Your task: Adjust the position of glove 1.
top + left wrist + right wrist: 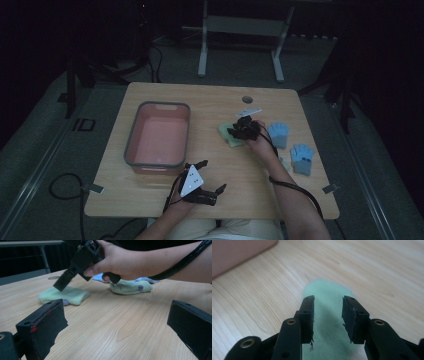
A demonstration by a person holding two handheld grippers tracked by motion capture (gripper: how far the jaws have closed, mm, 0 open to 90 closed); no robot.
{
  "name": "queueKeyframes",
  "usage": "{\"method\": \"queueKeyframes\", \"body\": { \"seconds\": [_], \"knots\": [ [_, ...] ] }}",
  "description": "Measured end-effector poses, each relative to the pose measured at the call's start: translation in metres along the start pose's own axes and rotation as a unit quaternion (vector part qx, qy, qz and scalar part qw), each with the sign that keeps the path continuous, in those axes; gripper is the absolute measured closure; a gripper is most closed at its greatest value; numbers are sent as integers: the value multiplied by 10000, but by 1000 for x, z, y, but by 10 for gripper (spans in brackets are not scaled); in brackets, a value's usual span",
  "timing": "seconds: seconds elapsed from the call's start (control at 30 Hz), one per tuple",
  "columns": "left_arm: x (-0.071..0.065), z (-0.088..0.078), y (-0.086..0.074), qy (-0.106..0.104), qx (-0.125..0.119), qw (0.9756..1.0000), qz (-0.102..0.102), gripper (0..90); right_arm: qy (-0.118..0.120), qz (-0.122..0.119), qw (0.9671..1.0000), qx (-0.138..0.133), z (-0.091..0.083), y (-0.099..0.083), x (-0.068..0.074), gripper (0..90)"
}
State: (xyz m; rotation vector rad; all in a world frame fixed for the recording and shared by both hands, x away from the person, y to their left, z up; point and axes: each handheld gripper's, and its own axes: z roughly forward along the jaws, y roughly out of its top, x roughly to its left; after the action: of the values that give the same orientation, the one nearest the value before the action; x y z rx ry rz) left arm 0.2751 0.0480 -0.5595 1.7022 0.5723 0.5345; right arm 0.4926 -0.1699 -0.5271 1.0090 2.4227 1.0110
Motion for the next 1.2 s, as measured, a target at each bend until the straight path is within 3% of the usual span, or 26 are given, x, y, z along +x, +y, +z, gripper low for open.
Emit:
{"method": "queueKeyframes", "body": {
  "seconds": [0.1, 0.2, 0.33, 0.53, 0.57, 0.6, 0.63, 0.67, 0.7, 0.8, 0.83, 0.87, 1.03, 1.07, 1.17, 1.2],
  "knots": [
    [0, 0, 0, 4, 4, 10000, -4, 14, 33, -41, 9997, 218, 8, -6, -4, 620],
    [0, 0, 0, 5, 0, 10000, -16, 14, 113, -94, 9995, 276, 12, -9, -5, 617],
    [1, 0, 0, -2, -13, 10000, -48, 14, 186, -146, 9992, 314, 14, -9, -6, 678],
    [0, 0, 0, 3, -9, 10000, -23, 14, 106, 174, 9991, 381, 17, -5, -4, 816],
    [0, 0, 0, 3, -8, 10000, -31, 14, -54, 259, 9987, 425, 17, -2, 0, 847],
    [0, 0, 0, 2, -9, 10000, -37, 14, -54, 259, 9987, 425, 17, -2, 0, 847],
    [0, 0, 0, 3, -13, 10000, -39, 14, -236, 490, 9975, 443, 13, 2, 4, 861],
    [0, 0, 0, 3, -12, 10000, -39, 14, -236, 490, 9975, 443, 13, 2, 4, 861],
    [0, 0, 0, 4, -8, 10000, -37, 14, -342, 706, 9959, 445, 6, 7, 8, 864],
    [0, 0, 0, 6, -8, 10000, -48, 14, -437, 885, 9944, 388, -3, 12, 13, 865],
    [0, 0, 0, 6, -8, 10000, -48, 14, -440, 954, 9940, 316, -10, 14, 15, 865],
    [1, 0, 0, 2, -1, 10000, -84, 14, -594, 1092, 9921, 175, -26, 19, 24, 866],
    [1, 0, 0, 8, 2, 10000, -78, 14, -923, 1144, 9891, -66, -53, 23, 43, 866],
    [1, 0, 0, 21, 10, 10000, -70, 14, -983, 1245, 9870, -255, -67, 21, 54, 867],
    [1, 0, 0, 23, -1, 10000, -80, 14, -1103, 1150, 9868, -296, -77, 20, 66, 868],
    [1, 0, 0, 23, 5, 10000, -72, 14, -1222, 1174, 9846, -420, -89, 19, 77, 868]
  ]
}}
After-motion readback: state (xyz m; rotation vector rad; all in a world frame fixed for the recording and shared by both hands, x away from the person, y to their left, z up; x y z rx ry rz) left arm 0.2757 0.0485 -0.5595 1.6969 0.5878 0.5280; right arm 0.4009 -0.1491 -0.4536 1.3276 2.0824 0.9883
